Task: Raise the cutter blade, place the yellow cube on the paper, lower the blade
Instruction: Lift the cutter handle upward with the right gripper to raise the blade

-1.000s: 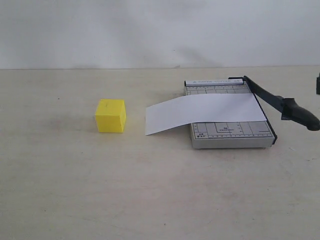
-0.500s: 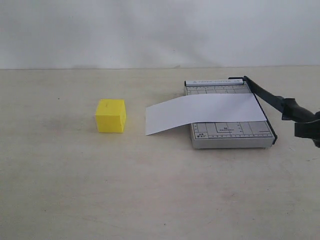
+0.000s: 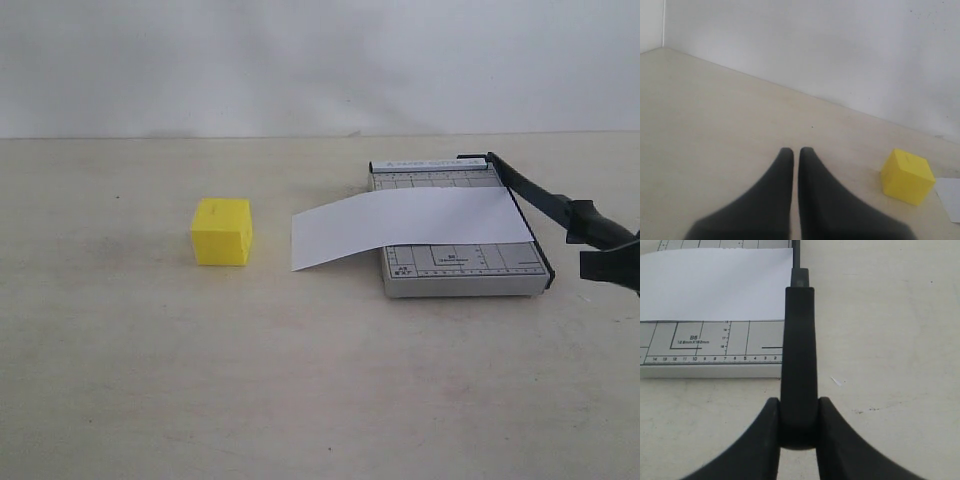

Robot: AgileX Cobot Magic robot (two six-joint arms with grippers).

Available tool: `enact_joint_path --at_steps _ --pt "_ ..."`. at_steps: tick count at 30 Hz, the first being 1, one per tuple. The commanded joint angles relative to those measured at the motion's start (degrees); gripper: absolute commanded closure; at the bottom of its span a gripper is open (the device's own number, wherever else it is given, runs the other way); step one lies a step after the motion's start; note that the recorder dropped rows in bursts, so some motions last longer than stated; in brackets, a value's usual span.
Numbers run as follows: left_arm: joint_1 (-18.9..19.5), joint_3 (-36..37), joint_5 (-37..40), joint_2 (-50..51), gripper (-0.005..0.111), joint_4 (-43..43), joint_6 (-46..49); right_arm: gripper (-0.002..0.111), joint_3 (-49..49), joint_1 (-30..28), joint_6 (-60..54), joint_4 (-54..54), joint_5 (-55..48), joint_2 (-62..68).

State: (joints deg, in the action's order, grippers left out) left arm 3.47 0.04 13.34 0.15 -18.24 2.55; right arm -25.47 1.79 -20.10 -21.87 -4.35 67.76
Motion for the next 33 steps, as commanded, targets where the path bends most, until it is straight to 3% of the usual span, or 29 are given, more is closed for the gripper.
enact_joint_path --at_steps 1,13,26,33 --pt "-0.2 0.0 0.1 -0.2 0.102 -0.3 0.0 0.108 0.1 -0.6 -0.1 0.3 3.8 -0.9" --pt "-0.2 0.0 0.2 -0.2 0.102 -0.3 0.1 0.108 0.1 -0.6 0.0 0.3 3.1 -9.4" --pt "-0.2 0.0 0.0 -0.2 0.102 -0.3 0.1 0.108 0.1 -0.5 -0.1 0.3 6.9 -9.9" --pt "-0.2 0.0 0.0 -0.2 0.102 -0.3 0.0 0.107 0.1 -0.5 -0.1 0.3 1.9 -9.9"
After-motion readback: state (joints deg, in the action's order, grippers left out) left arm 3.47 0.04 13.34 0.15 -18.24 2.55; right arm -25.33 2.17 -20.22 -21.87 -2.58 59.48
